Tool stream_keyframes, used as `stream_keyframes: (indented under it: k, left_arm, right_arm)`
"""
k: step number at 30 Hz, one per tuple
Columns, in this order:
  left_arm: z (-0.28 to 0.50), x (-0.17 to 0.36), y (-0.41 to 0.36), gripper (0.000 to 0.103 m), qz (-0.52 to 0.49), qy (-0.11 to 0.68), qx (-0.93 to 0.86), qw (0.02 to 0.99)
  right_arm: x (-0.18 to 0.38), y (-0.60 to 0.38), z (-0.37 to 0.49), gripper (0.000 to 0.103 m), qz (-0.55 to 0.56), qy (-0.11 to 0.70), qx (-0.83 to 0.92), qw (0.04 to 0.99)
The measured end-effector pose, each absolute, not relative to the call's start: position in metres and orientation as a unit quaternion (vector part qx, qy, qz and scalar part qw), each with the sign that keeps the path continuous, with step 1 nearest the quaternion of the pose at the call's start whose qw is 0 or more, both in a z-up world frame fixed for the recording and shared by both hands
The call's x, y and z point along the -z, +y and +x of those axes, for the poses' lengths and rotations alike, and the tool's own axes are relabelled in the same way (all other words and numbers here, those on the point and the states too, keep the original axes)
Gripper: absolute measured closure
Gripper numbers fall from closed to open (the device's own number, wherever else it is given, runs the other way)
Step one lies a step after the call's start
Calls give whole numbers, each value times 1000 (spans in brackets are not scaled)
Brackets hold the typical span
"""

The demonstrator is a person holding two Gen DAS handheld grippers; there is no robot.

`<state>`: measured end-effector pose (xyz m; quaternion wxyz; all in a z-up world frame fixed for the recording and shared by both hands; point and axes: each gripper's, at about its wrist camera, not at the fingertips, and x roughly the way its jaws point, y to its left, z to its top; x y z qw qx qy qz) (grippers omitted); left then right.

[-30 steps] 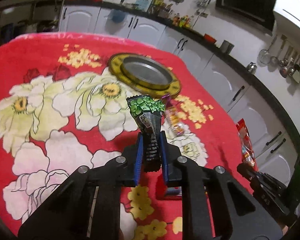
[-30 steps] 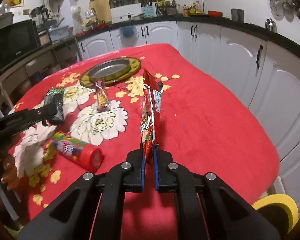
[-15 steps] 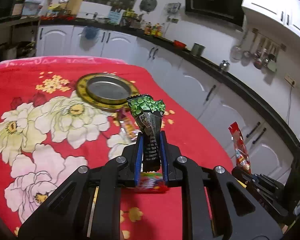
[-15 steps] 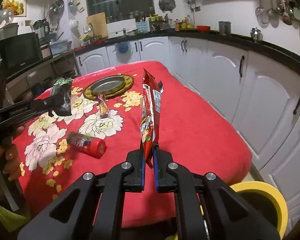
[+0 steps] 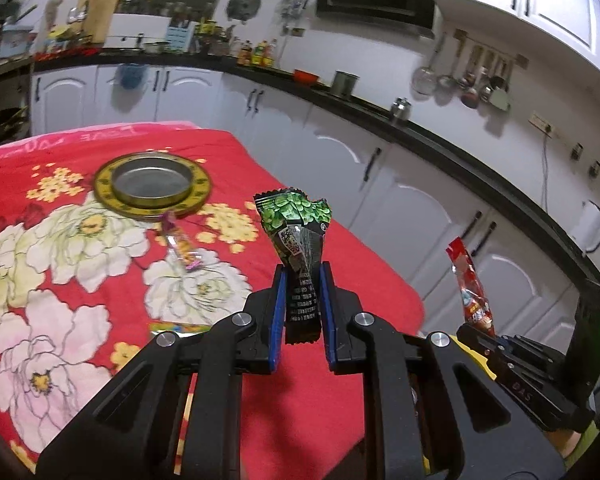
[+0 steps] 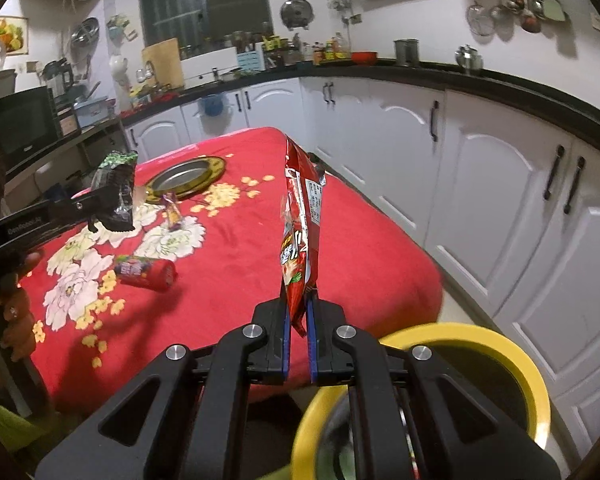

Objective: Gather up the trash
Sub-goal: 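Carry the green-black wrapper and red chip wrapper over the yellow bin with both tools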

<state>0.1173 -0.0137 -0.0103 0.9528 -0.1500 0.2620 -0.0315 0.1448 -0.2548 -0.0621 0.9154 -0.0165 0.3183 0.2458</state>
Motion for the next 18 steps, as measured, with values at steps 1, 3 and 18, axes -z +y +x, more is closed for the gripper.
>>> stream_keyframes:
  k: [1,3,18]
  left_arm:
    - [117,10,-20,92,-146,263,38,953]
    - [117,10,-29,92,-138,264,48,953]
    - [114,20,-103,92,-78,282,128,948]
  right_arm:
    - [63,-258,143,96,-16,320,-242,916]
    - [65,-271,140,96,-13,323,-232,917]
    - [85,-335,126,96,12,354,-178,918]
